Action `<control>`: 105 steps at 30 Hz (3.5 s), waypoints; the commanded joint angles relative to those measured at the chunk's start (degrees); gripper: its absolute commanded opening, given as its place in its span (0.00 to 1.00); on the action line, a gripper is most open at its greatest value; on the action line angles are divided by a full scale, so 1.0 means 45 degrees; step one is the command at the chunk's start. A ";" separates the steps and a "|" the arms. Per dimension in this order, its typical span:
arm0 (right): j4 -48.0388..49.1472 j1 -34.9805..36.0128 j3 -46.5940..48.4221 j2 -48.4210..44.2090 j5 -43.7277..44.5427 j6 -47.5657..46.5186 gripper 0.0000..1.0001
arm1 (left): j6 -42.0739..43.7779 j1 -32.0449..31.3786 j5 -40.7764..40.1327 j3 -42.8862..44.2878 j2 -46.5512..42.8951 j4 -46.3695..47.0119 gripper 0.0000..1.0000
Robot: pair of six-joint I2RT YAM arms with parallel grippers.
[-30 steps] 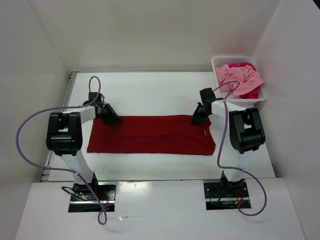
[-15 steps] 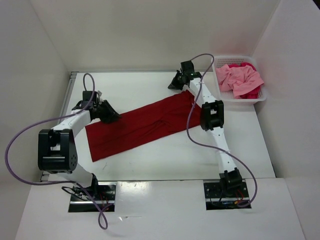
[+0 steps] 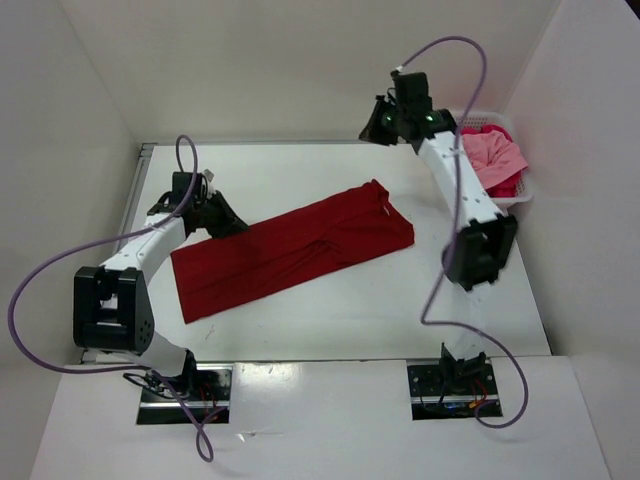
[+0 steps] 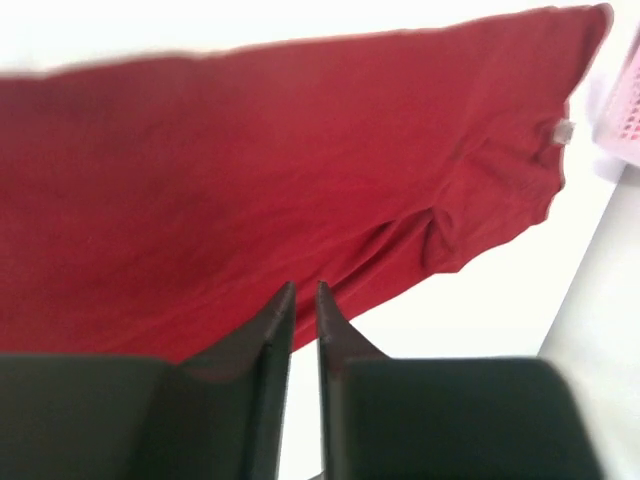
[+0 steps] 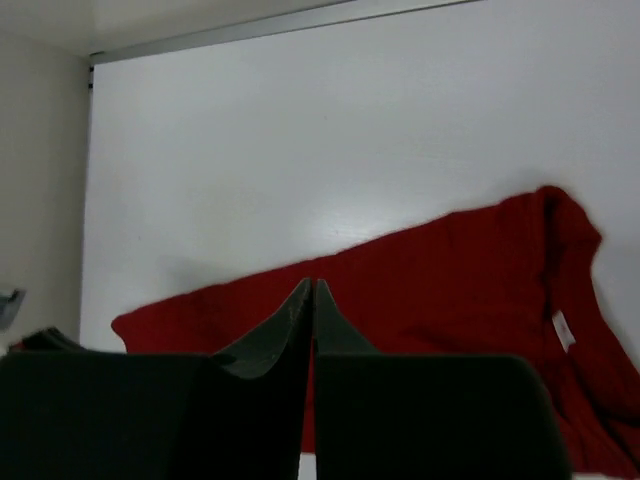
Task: Fold and stack the t-shirts
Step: Rotate the tshirt 90 degrees, then grab the bottom of the folded rectangular tshirt with both arms
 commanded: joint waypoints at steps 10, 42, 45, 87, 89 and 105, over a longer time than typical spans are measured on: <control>0.3545 -0.1332 -1.2776 -0.4574 0.0556 -0.0171 0.00 | 0.0954 0.0214 0.0118 0.1913 0.0889 0.0428 0.10; 0.5263 0.1273 -1.0731 -0.4379 -0.2819 0.1226 0.39 | 0.1381 0.0087 0.0608 0.2115 0.0759 -0.0527 0.45; 0.6992 0.2956 -1.3065 -0.4710 -0.3677 0.2419 0.47 | 0.1519 0.0602 0.0608 0.1739 0.0638 -0.0663 0.46; 0.6085 0.0465 -1.9103 -0.7655 -0.1751 0.2698 0.51 | 0.2515 -0.2205 0.1388 -0.0722 0.0832 -0.1893 0.56; 0.6085 0.0465 -2.0174 -0.8823 -0.1419 0.3498 0.51 | 0.2516 -0.2518 0.1506 -0.1230 0.0949 -0.2206 0.56; 0.5186 0.1770 -2.3168 -1.1702 -0.0323 0.6371 0.45 | 0.2536 -0.5118 0.4006 -0.2365 0.2159 -0.1387 0.57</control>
